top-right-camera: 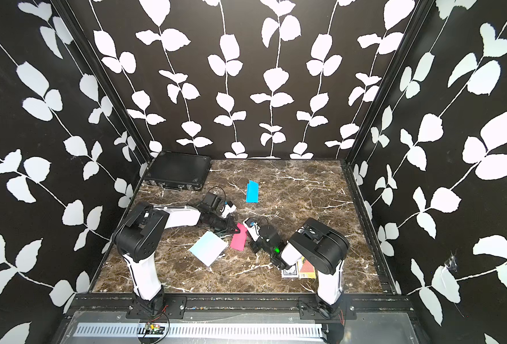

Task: Fold the square paper along the opposite sides
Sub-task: Smooth out the paper at the center of the board.

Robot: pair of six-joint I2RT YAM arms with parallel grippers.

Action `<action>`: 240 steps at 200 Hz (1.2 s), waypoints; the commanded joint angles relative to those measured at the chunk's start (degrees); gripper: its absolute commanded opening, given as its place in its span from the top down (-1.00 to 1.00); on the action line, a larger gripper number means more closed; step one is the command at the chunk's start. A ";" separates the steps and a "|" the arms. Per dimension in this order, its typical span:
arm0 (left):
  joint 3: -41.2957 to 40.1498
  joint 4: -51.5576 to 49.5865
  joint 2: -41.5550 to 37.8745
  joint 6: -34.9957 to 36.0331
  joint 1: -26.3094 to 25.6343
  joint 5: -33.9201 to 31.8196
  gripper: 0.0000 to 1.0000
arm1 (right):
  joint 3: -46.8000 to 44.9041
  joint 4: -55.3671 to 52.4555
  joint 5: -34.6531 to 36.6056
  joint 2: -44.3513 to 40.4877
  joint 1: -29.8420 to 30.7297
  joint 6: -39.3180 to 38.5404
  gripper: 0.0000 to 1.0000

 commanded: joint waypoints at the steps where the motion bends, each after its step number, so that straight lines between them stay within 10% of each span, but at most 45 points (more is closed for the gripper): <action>1: -0.84 -1.44 -1.56 0.92 -0.21 0.60 1.00 | 2.51 2.63 -1.39 0.25 -0.12 0.34 0.78; 240: -5.02 -0.95 -4.84 0.70 -0.10 -1.50 1.00 | 1.87 1.09 5.51 8.05 -1.70 -0.41 0.87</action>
